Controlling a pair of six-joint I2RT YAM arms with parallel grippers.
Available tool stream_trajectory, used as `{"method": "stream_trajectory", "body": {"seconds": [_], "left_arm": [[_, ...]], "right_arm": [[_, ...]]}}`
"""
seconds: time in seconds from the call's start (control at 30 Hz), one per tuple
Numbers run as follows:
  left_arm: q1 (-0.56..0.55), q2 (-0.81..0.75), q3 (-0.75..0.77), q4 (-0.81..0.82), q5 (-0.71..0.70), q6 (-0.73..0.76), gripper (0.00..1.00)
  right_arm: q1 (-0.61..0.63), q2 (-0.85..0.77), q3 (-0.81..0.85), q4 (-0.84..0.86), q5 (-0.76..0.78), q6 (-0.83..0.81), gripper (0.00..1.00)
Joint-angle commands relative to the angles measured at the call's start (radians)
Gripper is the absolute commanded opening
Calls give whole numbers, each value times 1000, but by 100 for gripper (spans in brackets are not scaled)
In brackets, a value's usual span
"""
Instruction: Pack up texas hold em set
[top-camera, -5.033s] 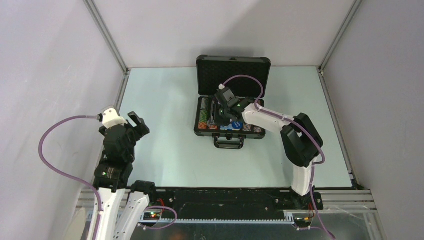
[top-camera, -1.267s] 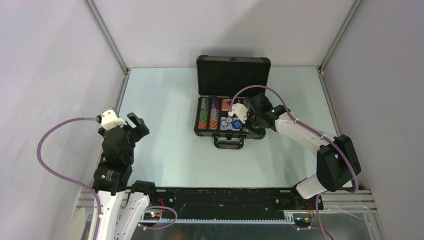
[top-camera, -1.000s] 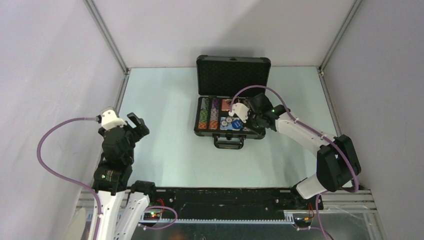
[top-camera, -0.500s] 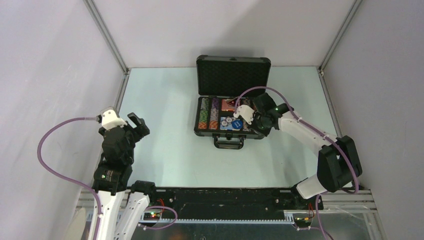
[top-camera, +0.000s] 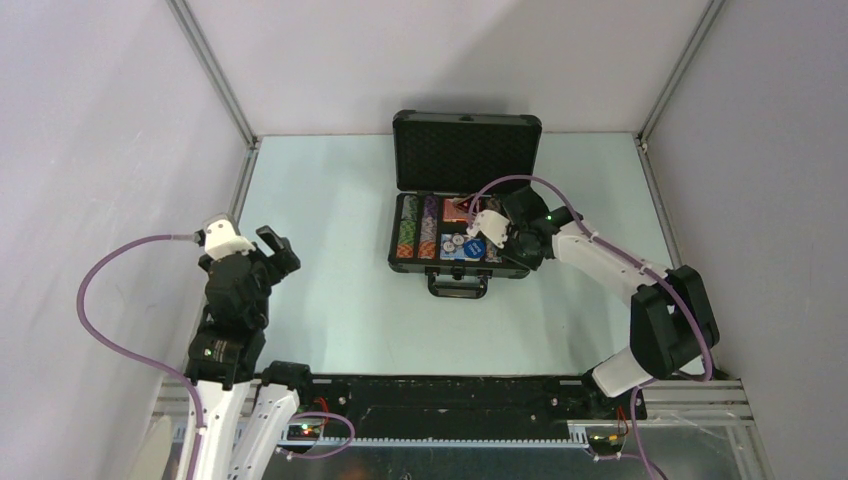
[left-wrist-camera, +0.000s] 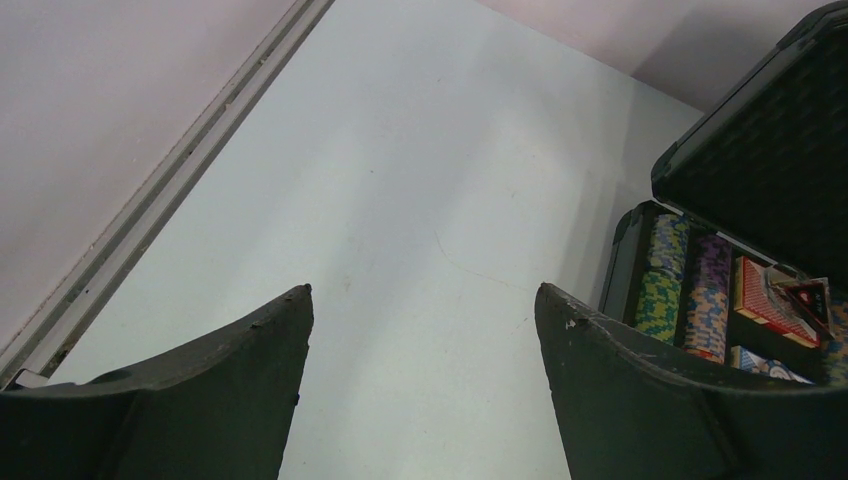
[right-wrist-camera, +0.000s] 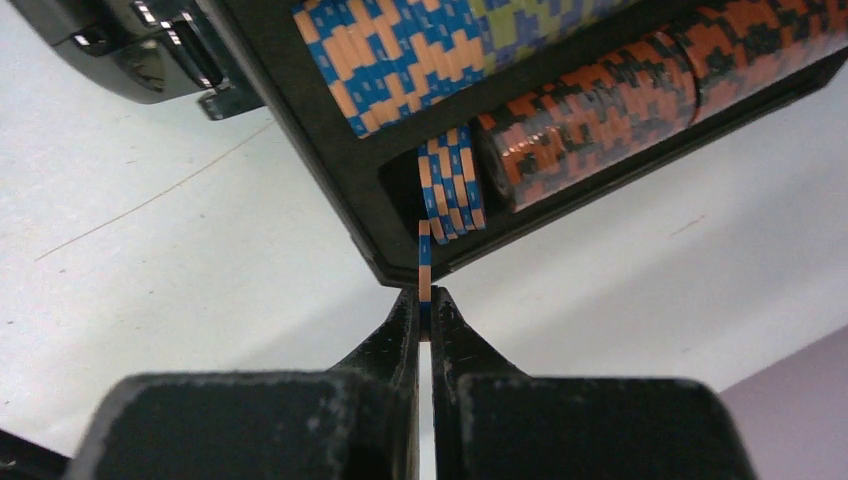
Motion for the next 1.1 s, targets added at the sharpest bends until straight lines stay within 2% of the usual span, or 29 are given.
{"method": "stream_trajectory", "body": {"seconds": [0.0,0.5,0.7,0.97,1.07], "left_arm": [[5,-3,-9,25,1,17,87],[5,-5,-8,24,1,17,87],[4,-4,-8,24,2,17,87],[5,-1,-8,24,2,17,87],[5,0,-9,24,1,17,87]], "right_arm": [[13,9,37,65,94,-35,0],[33,54,37,130,72,-67,0],[39,71,38,152,108,-81,1],[41,79,39,154,125,-83,16],[43,72,39,159,125,-81,30]]}}
